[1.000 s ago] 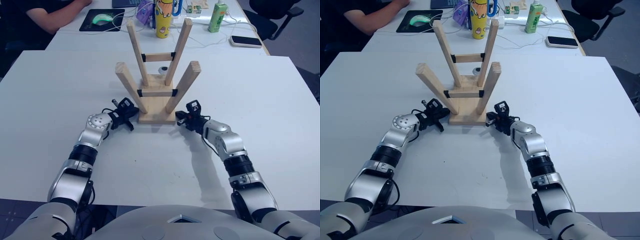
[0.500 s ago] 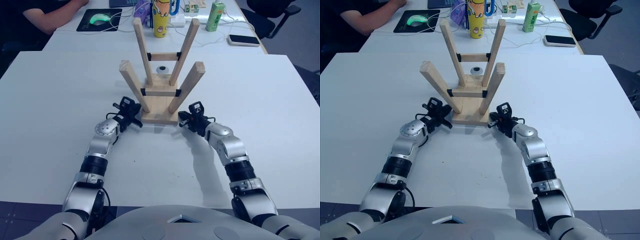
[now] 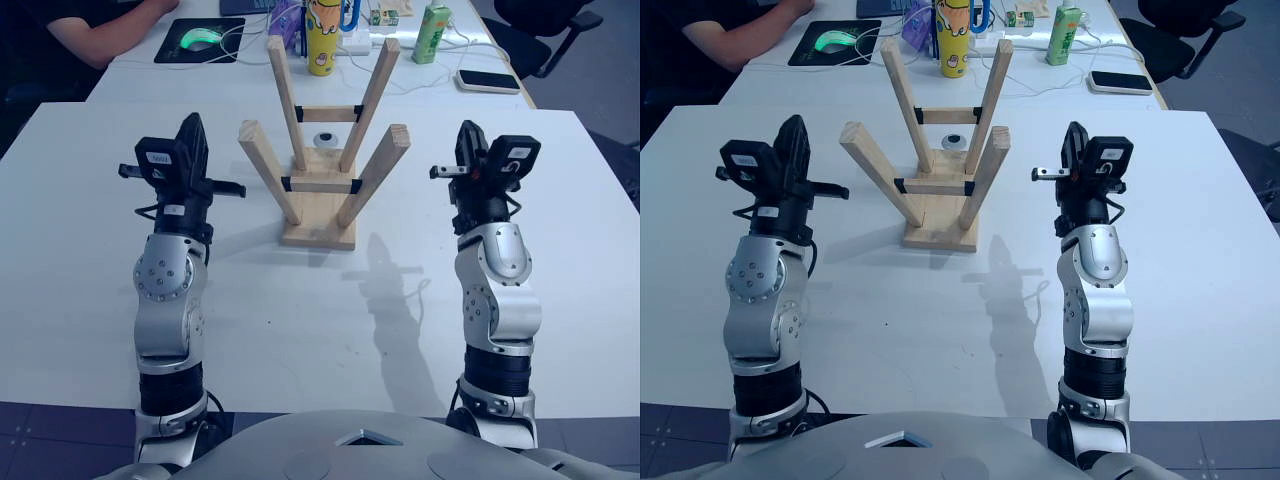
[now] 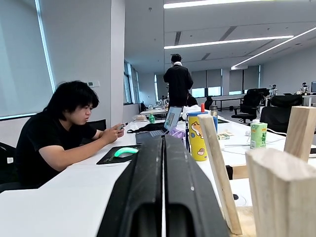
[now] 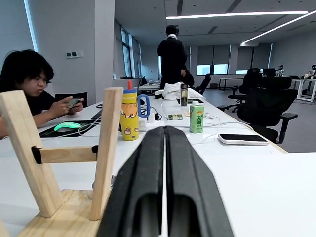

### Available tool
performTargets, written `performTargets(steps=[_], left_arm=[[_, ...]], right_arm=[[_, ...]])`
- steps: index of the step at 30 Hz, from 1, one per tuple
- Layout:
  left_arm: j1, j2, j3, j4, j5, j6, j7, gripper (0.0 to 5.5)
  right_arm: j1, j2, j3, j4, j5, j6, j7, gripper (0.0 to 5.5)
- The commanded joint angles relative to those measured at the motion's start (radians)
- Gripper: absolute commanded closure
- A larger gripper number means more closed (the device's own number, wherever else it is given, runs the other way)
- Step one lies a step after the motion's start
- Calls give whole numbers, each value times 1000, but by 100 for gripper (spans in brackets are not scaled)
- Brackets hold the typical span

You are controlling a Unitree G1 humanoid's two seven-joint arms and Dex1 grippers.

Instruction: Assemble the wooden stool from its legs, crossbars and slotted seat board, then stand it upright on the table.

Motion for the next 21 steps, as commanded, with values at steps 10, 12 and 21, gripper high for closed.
performTargets(steps=[10, 12, 21], left_arm=[[-28, 14, -190, 47, 6, 101, -103, 550], [-19, 28, -144, 48, 23, 116, -75, 550], [19, 50, 9, 95, 4, 129, -24, 550]], right_arm=[[-36, -79, 318, -7, -38, 209, 192, 549], [-17, -102, 265, 14, -40, 229, 176, 549], [-104, -160, 124, 278, 21, 135, 302, 549]])
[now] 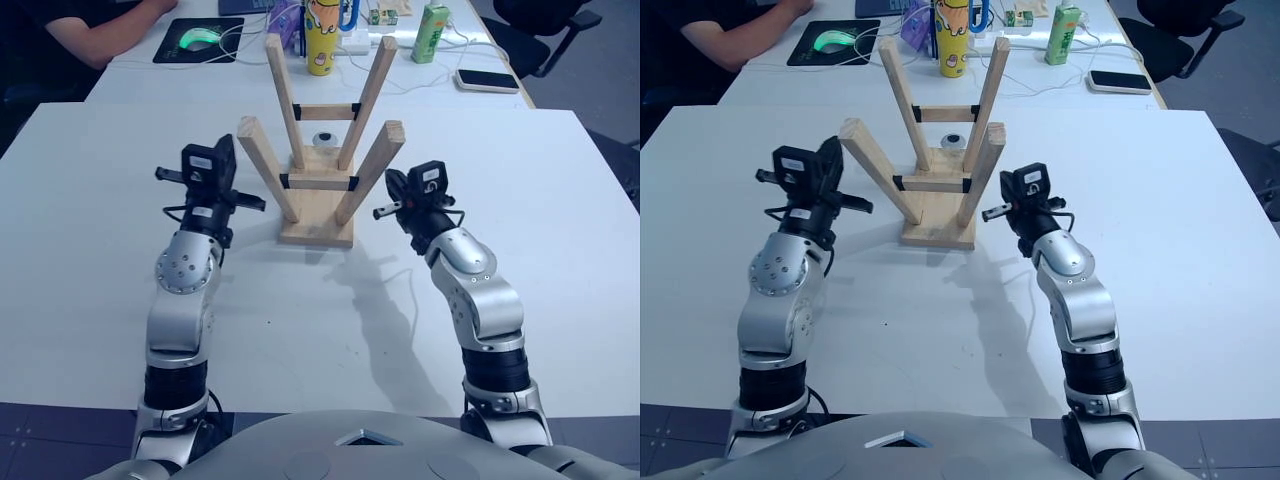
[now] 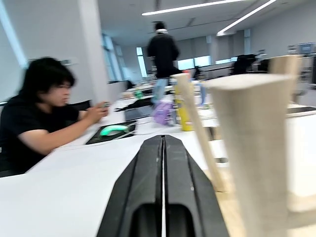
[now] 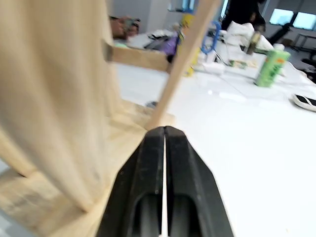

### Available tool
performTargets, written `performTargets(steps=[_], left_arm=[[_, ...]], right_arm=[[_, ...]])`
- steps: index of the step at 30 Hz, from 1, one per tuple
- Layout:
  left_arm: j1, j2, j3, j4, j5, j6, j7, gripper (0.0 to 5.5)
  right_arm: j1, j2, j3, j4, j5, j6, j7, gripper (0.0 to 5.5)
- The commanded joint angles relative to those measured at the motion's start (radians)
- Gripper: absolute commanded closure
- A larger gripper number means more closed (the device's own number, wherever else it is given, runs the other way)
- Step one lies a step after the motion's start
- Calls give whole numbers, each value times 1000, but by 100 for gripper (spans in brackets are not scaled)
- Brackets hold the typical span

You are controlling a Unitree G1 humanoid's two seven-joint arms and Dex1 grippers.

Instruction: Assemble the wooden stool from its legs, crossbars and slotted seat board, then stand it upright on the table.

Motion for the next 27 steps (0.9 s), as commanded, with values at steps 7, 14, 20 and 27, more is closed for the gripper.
performTargets(steps=[7, 14, 20, 27], left_arm=[[35, 318, -57, 201, -174, 33, -544, 550], [-48, 455, -254, 368, -101, -64, -820, 550], [-123, 445, -359, 560, 82, -176, -739, 550], [-181, 440, -356, 696, 136, -257, -702, 550]], right_arm=[[-390, -76, -54, 708, 143, -262, 516, 549], [-509, -78, -18, 989, 150, -461, 886, 549], [-488, -34, 32, 947, 151, -490, 1026, 549], [-404, 22, 123, 818, 133, -472, 1039, 549]])
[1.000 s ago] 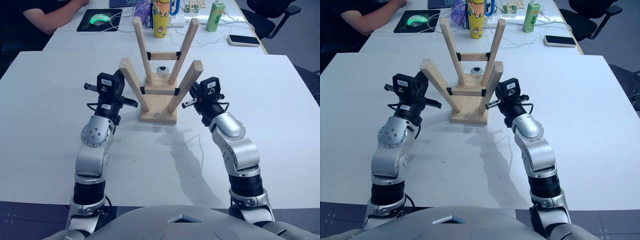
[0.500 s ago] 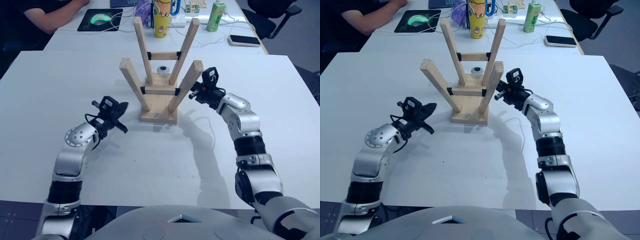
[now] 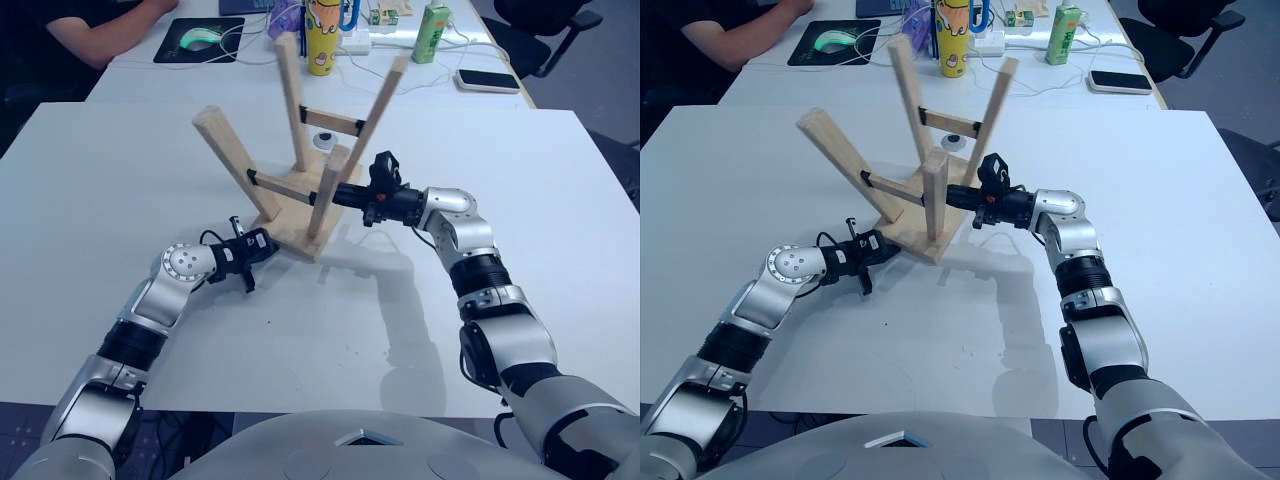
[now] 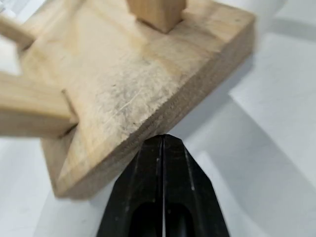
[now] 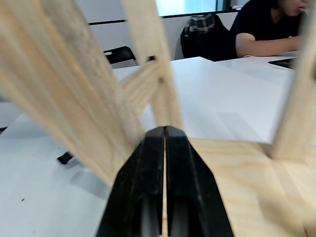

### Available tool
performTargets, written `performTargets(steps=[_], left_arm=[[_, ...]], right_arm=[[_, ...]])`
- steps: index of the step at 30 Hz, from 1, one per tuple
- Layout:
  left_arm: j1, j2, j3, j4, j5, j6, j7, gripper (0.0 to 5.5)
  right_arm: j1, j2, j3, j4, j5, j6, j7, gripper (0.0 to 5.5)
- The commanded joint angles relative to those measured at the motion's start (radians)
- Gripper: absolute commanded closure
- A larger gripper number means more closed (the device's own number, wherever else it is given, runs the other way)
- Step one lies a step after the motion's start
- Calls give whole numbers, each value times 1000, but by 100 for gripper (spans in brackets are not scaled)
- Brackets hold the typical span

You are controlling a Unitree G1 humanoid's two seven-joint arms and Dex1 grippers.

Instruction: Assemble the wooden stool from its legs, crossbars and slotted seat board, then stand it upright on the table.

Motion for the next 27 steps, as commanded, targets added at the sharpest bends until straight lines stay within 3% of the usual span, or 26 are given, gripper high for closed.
performTargets(steps=[1, 6, 13, 16, 22, 27], left_arm=[[-12, -3, -7, 66, 29, -4, 5, 550], [-15, -33, -6, 56, 31, 16, 27, 550], [125, -98, 47, -136, 53, 186, 196, 550], [214, -123, 88, -238, 39, 261, 257, 550], [367, -147, 154, -434, 14, 390, 317, 550], [384, -214, 137, -475, 12, 451, 377, 550]], right_arm=[[51, 55, 69, -72, -20, 19, 5, 549], [128, 87, 72, -114, -100, 11, -220, 549], [577, 81, 43, -830, 88, 324, -432, 549], [697, 51, 3, -987, 133, 385, -491, 549], [846, -73, -192, -910, 12, 262, -600, 549], [717, -131, -278, -606, -131, 121, -756, 549]])
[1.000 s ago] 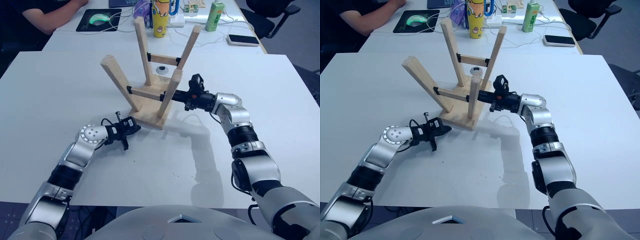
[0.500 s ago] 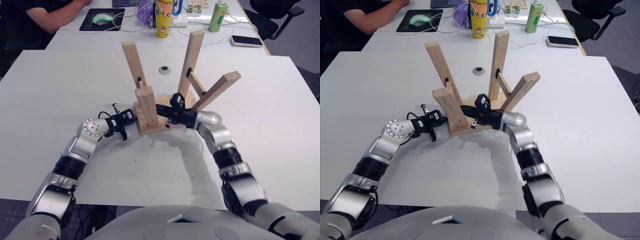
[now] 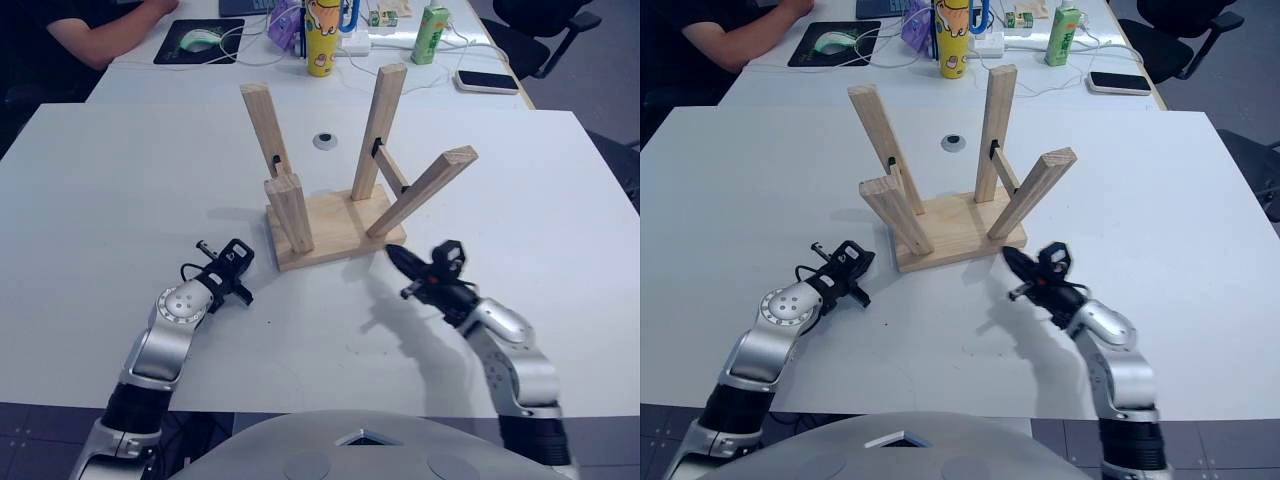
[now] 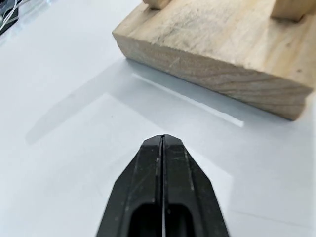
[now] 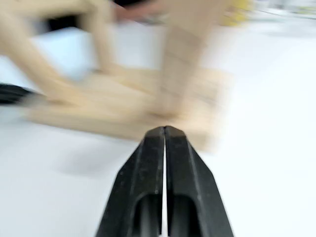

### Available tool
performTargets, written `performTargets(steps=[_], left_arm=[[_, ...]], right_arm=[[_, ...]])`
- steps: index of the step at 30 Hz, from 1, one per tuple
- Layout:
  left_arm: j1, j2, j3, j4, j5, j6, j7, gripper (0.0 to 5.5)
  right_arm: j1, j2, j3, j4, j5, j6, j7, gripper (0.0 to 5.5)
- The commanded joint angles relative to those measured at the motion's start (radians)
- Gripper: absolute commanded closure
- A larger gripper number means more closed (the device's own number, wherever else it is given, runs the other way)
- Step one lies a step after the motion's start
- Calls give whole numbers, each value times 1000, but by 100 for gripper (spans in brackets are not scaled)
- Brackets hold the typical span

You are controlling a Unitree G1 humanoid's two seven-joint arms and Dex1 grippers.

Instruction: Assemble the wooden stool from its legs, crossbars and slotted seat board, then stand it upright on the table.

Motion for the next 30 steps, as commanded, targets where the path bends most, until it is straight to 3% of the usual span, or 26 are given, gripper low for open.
performTargets(steps=[1, 10, 16, 22, 30], left_arm=[[0, -51, -33, 5, 6, 49, 37, 550], [-71, -43, -124, 55, 7, 126, -15, 550], [-119, -93, -76, 99, -107, 124, -71, 550], [-72, -98, -41, 102, -158, 102, -60, 550], [19, -91, 26, 83, -74, 34, 116, 550]], right_arm=[[-139, -23, -23, 217, -78, -96, -89, 549], [-336, -1, 140, 497, -133, -134, 17, 549], [-189, -30, 249, 301, -57, -35, 190, 549], [-80, -26, 249, 176, -81, 13, 75, 549], [-53, 7, 177, 153, -132, -27, -119, 549]])
